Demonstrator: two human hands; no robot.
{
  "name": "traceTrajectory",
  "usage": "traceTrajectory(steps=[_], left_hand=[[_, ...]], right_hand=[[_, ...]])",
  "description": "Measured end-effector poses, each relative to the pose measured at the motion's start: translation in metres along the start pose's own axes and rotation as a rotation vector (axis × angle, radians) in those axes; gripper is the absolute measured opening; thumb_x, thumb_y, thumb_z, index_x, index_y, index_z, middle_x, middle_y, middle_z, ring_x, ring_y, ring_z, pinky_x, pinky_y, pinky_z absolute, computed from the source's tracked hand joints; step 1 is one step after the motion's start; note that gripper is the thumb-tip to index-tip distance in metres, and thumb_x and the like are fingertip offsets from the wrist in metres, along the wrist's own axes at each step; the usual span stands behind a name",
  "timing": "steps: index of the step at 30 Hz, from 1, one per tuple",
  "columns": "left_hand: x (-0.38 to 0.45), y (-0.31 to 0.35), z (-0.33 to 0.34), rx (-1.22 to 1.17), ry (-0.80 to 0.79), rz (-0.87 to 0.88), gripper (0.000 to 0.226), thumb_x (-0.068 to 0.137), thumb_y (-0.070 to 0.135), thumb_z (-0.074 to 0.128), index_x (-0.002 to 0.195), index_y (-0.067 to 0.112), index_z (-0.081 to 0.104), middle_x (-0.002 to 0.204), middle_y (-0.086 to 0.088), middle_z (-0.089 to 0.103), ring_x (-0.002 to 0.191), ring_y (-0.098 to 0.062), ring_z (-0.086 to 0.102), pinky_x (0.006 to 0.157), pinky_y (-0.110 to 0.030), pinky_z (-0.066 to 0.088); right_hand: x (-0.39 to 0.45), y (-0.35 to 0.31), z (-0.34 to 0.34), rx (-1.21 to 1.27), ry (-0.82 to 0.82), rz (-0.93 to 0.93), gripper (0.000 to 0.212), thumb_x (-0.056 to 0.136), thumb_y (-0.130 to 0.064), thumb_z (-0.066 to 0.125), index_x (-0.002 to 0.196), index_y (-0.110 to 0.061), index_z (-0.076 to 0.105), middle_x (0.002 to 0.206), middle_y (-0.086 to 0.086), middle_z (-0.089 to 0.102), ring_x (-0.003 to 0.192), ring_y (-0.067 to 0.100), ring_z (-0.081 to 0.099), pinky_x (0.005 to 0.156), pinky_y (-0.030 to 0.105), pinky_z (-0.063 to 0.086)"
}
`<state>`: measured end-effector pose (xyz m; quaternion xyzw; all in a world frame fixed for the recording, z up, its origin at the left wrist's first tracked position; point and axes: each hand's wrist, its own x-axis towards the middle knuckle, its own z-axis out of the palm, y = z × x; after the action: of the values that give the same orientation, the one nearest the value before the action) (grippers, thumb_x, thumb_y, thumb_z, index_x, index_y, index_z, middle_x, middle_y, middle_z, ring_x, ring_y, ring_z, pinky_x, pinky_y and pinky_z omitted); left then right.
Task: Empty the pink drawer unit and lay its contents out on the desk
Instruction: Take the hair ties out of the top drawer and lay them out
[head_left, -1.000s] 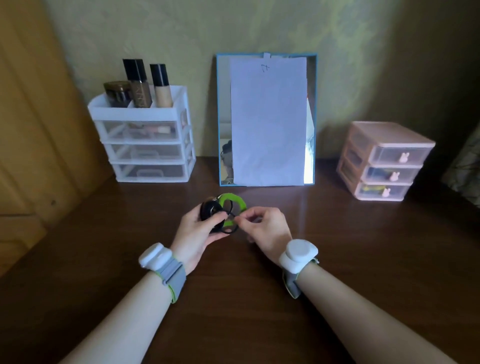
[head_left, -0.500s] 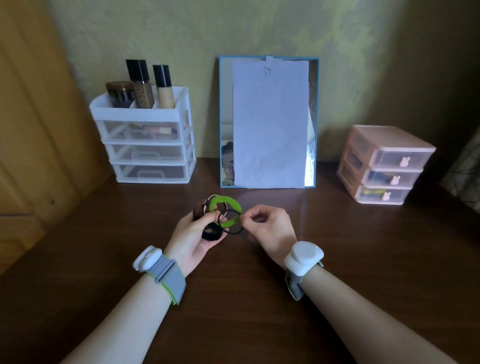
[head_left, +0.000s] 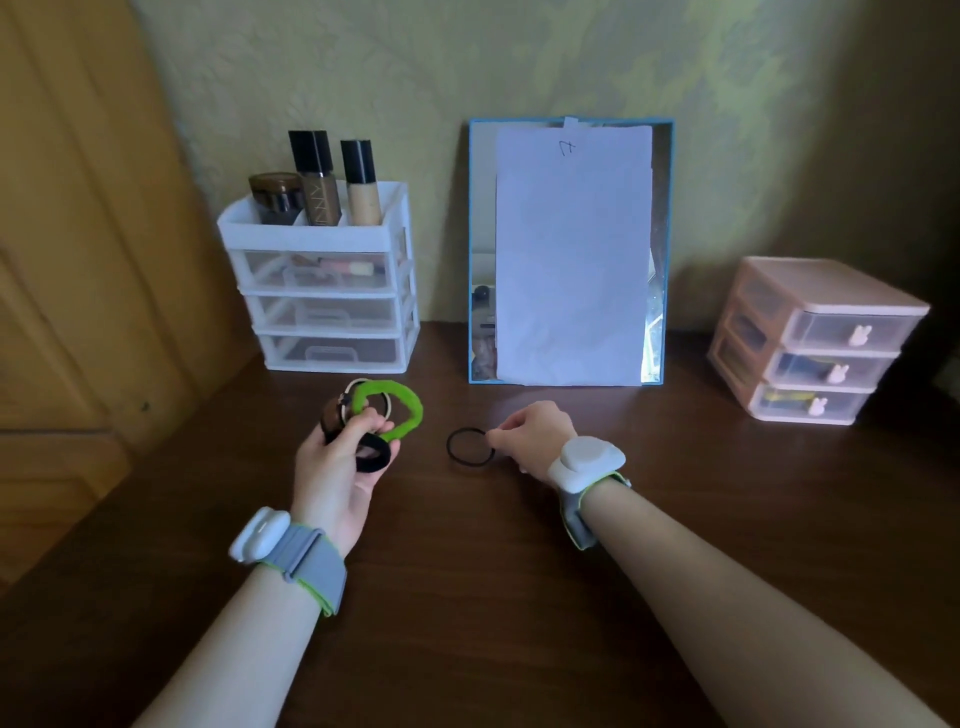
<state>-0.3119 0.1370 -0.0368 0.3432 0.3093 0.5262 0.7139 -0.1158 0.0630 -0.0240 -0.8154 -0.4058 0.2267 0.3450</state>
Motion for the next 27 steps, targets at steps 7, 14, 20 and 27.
traceTrajectory(steps=[7, 14, 20, 27], left_hand=[[-0.005, -0.005, 0.007, -0.036, -0.117, -0.101, 0.005, 0.089, 0.005, 0.064, 0.092, 0.009, 0.065, 0.073, -0.004, 0.063, 0.074, -0.016, 0.065, 0.065, -0.031, 0.056], [-0.012, -0.008, 0.014, -0.024, -0.230, -0.179, 0.011, 0.089, 0.008, 0.064, 0.100, 0.009, 0.063, 0.074, -0.003, 0.061, 0.076, -0.016, 0.063, 0.068, -0.031, 0.055], [-0.022, -0.013, 0.032, -0.045, -0.224, -0.225, 0.007, 0.089, 0.009, 0.065, 0.096, 0.010, 0.063, 0.074, -0.003, 0.061, 0.077, -0.017, 0.062, 0.069, -0.031, 0.056], [-0.032, -0.020, 0.050, -0.062, -0.227, -0.244, 0.006, 0.090, 0.009, 0.064, 0.095, 0.010, 0.063, 0.074, -0.003, 0.060, 0.079, -0.016, 0.061, 0.070, -0.031, 0.057]], right_hand=[[0.008, -0.010, -0.005, -0.126, -0.027, 0.065, 0.020, 0.073, -0.034, 0.067, 0.062, -0.018, 0.066, 0.066, 0.007, 0.069, 0.064, 0.026, 0.067, 0.081, 0.041, 0.059], [0.000, 0.003, -0.010, 0.058, 0.115, 0.018, 0.021, 0.080, -0.037, 0.064, 0.086, -0.021, 0.075, 0.078, 0.002, 0.069, 0.078, 0.023, 0.067, 0.075, 0.029, 0.054], [-0.031, 0.003, -0.029, 0.395, 0.119, -0.103, 0.028, 0.086, -0.032, 0.065, 0.064, -0.016, 0.069, 0.057, -0.008, 0.061, 0.033, 0.004, 0.039, 0.044, 0.017, 0.037], [-0.055, -0.004, -0.034, 0.382, 0.032, -0.160, 0.032, 0.086, -0.037, 0.068, 0.070, -0.009, 0.072, 0.042, -0.008, 0.052, 0.034, 0.008, 0.038, 0.042, 0.013, 0.035]])
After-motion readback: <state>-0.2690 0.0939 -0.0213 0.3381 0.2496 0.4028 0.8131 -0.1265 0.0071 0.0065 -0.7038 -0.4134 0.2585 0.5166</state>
